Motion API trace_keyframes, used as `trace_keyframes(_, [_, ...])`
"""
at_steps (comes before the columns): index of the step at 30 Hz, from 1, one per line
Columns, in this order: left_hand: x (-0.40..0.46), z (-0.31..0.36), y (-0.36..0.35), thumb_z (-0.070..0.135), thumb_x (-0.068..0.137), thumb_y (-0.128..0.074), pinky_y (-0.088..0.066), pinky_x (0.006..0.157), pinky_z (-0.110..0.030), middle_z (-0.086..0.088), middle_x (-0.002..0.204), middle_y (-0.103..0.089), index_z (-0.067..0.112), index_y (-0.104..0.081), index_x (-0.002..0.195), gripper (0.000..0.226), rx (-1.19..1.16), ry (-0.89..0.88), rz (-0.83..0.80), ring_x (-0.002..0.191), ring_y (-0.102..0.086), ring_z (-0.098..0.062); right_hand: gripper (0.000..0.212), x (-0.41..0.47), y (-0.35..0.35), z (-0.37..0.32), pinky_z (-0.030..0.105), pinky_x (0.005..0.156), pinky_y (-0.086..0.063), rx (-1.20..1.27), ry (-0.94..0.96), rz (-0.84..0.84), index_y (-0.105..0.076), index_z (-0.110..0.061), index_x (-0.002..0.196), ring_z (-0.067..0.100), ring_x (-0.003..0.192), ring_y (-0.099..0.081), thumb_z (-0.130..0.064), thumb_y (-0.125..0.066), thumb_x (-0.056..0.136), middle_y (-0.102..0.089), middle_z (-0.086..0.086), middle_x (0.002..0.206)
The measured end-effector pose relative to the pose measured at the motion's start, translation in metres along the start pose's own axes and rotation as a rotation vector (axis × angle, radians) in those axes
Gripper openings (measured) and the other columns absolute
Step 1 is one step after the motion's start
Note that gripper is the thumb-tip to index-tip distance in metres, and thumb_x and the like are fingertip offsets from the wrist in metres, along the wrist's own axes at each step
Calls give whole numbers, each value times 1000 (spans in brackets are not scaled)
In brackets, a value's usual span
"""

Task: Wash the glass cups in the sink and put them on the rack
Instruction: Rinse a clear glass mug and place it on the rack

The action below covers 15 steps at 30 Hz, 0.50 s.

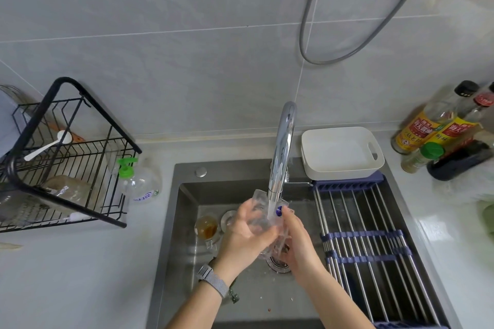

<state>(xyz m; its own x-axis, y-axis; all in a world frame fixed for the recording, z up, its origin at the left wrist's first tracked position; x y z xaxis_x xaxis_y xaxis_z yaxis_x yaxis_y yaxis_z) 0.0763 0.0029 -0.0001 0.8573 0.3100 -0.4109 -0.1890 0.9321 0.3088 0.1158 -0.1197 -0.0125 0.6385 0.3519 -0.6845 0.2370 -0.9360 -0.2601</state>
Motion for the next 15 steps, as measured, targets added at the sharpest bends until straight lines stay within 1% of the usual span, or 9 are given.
trace_keyframes(1, [-3, 5, 2, 59, 70, -74, -48, 85, -11, 22, 130, -53, 36, -31, 143, 88, 123, -59, 73, 109, -54, 11, 67, 0, -4, 1, 35, 68, -56, 18, -12, -16, -53, -28, 126, 20, 102, -66, -67, -61, 72, -67, 5, 118])
trace_keyframes(2, [-6, 10, 5, 59, 71, -73, -50, 84, -15, 23, 129, -52, 35, -30, 144, 88, 253, -132, 159, 110, -54, 9, 70, -1, -8, 3, 32, 66, -57, 36, -16, -42, -53, -29, 129, 19, 108, -65, -69, -63, 73, -65, 2, 122])
trace_keyframes(4, [-9, 14, 4, 55, 73, -71, -54, 85, -27, 13, 133, -52, 30, -30, 145, 87, 463, -263, 279, 114, -56, -5, 79, -2, -19, 8, 34, 72, -58, 112, -22, -104, -53, -26, 132, 22, 115, -63, -67, -71, 67, -64, 3, 127])
trace_keyframes(5, [-10, 14, 3, 52, 74, -71, -56, 84, -31, 7, 133, -53, 28, -30, 145, 85, 541, -309, 302, 113, -58, -12, 79, -2, -24, 11, 37, 77, -57, 165, -24, -134, -53, -22, 132, 25, 116, -62, -60, -75, 66, -63, 8, 128])
trace_keyframes(8, [-11, 12, -1, 39, 73, -75, -57, 83, -37, -4, 130, -57, 24, -30, 140, 82, 695, -421, 297, 105, -63, -23, 66, -3, -31, 10, 43, 90, -51, 255, 21, -211, -57, -9, 128, 33, 116, -60, -40, -76, 73, -61, 21, 126])
trace_keyframes(10, [-14, 12, -2, 41, 73, -67, -55, 89, -37, -2, 133, -53, 26, -29, 140, 79, 681, -458, 230, 109, -60, -21, 66, 0, -27, 7, 47, 100, -45, 260, 96, -204, -59, -4, 123, 36, 115, -60, -40, -78, 72, -60, 27, 125])
trace_keyframes(12, [-15, 13, 0, 45, 76, -58, -47, 100, -33, 8, 137, -45, 33, -30, 141, 72, 566, -448, 134, 121, -49, -11, 67, 4, -19, 5, 48, 100, -46, 253, 152, -176, -62, -2, 120, 35, 112, -61, -46, -78, 73, -63, 24, 120])
trace_keyframes(14, [-15, 13, 4, 44, 83, -58, -40, 108, -29, 18, 135, -39, 41, -34, 138, 60, 370, -378, 28, 126, -40, 0, 73, 7, -15, 4, 42, 84, -55, 244, 140, -132, -64, 0, 115, 34, 99, -66, -56, -73, 71, -66, 23, 110])
trace_keyframes(15, [-14, 11, 5, 42, 88, -58, -37, 110, -30, 20, 135, -37, 43, -33, 136, 54, 279, -320, -13, 127, -37, 3, 80, 9, -13, 4, 40, 78, -55, 241, 117, -106, -63, 2, 115, 33, 93, -68, -62, -71, 69, -66, 24, 106])
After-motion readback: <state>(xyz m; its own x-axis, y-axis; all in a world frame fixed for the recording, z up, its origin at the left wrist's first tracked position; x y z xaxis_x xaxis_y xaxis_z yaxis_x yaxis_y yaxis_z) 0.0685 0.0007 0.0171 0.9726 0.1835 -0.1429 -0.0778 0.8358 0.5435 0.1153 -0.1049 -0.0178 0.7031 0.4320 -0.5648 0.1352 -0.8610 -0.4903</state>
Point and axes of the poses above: each hand's wrist, its own x-axis towards the middle knuckle, its own y-axis out of the back of the hand, z = x × y, the point moved 4 cm from there along x, towards the middle knuckle
